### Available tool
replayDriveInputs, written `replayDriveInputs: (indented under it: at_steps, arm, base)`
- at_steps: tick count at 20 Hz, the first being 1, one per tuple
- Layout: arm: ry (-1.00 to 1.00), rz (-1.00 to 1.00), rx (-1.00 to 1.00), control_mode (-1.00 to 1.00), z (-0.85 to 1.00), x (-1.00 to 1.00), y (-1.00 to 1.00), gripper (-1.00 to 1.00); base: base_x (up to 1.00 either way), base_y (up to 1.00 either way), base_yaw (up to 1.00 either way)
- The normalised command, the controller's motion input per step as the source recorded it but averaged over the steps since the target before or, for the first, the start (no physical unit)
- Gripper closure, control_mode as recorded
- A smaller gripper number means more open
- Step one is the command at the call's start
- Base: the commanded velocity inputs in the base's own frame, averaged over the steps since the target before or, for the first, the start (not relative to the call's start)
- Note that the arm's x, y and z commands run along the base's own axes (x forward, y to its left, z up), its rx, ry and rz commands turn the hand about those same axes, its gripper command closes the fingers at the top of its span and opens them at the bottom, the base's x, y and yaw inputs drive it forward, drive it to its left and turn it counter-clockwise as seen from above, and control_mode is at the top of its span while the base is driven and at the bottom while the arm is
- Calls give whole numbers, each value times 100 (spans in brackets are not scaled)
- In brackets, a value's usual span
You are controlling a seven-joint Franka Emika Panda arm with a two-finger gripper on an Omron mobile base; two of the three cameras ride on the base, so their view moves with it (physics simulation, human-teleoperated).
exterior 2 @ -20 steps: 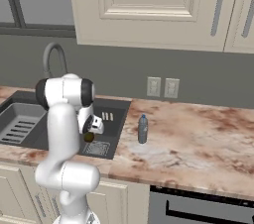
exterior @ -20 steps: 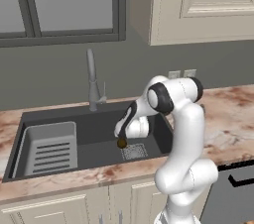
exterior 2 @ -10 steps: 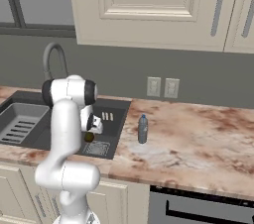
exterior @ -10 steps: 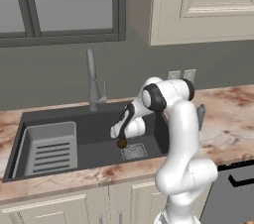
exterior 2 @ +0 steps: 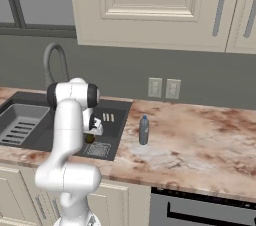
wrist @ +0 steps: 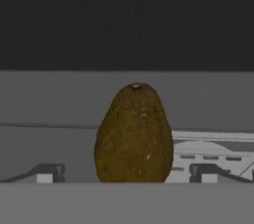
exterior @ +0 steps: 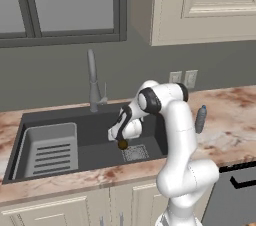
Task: Turn on the sink faucet. Then move the avocado from the counter to the sink. Turn off the sink. Move the vegetable from the sink to the pot next to the stove. Finally move the pot to the front left burner.
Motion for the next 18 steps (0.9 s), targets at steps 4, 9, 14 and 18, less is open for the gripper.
replayDriveInputs:
  at_steps: [4, 9, 14, 18]
  arm:
    - [0, 0, 0, -100, -28, 0, 0, -100]
    - [0, 0, 0, -100, -26, 0, 0, -100]
    - [0, 0, 0, -100, -27, 3, 0, -100]
    - [0, 0, 0, -100, -23, 6, 0, -100]
  base:
    - [0, 0, 0]
    - [0, 0, 0]
    - [0, 0, 0]
    - [0, 0, 0]
